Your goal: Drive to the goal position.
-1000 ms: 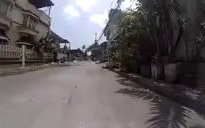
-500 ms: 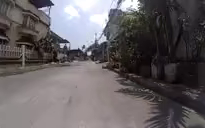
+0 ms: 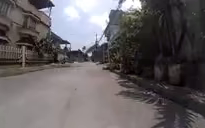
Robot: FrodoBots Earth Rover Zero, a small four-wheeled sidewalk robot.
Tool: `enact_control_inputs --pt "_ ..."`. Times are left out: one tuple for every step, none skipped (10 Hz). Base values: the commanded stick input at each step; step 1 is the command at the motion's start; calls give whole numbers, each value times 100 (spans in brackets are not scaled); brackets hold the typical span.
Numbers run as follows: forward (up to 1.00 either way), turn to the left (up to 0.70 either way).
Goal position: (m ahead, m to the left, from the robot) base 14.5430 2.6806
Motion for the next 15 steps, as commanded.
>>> enact_control_inputs --pt "96 0" --pt "99 0" --pt "100 0" --pt "100 0" --pt "100 0" --pt "100 0" --pt "100 0" --pt "100 0" --pt "100 0" --pt "100 0" --pt "100 0" --pt "100 0" --pt "100 0" --pt "100 0" --pt "100 0"
